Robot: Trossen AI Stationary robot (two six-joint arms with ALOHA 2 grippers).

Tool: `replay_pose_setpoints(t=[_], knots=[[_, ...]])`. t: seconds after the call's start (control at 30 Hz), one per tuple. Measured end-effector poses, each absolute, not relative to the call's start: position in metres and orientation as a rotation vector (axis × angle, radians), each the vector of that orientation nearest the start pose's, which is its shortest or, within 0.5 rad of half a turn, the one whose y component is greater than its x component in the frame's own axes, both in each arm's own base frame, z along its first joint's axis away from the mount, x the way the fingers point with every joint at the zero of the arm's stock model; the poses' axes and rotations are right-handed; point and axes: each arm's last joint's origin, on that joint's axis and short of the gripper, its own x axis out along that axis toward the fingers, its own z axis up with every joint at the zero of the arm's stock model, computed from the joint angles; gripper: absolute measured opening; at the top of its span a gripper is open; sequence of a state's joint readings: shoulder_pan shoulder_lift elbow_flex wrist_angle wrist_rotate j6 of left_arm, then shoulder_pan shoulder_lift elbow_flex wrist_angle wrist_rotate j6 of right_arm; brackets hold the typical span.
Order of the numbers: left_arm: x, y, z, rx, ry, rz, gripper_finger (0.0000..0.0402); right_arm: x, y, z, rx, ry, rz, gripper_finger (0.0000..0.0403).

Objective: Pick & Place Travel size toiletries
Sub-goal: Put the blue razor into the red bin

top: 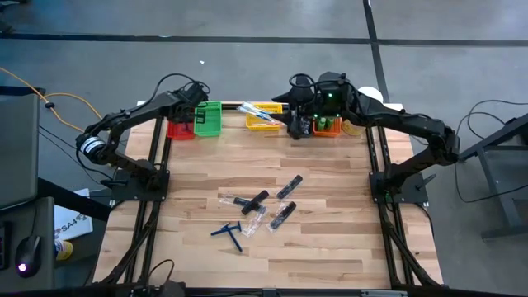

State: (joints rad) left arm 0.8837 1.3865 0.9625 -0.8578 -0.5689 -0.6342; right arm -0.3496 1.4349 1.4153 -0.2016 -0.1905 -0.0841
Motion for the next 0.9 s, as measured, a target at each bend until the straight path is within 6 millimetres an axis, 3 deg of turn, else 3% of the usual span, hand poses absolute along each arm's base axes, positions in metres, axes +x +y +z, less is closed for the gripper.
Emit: replay_pose_setpoints(t=[0.17, 0.43, 0.67, 0.9], knots=[[0.143, 0.198, 0.238, -0.685, 0.929, 1.648, 0.0159, 0.306, -0.106, 0.395, -0.013, 0.262, -0.148, 0.0238], [0.139, 0.186, 0.25, -0.739, 0.953, 1.61, 0.0138, 0.305, -0.106, 0.392, -0.005, 0.295, -0.16, 0.0238], [0.146, 0.147, 0.274, -0.702, 0.862, 1.515, 0.0115, 0.302, -0.108, 0.389, 0.039, 0.327, -0.237, 0.0238], [0.155, 0.102, 0.294, -0.636, 0.775, 1.32, 0.0111, 0.285, -0.105, 0.408, 0.129, 0.241, -0.268, 0.0238]])
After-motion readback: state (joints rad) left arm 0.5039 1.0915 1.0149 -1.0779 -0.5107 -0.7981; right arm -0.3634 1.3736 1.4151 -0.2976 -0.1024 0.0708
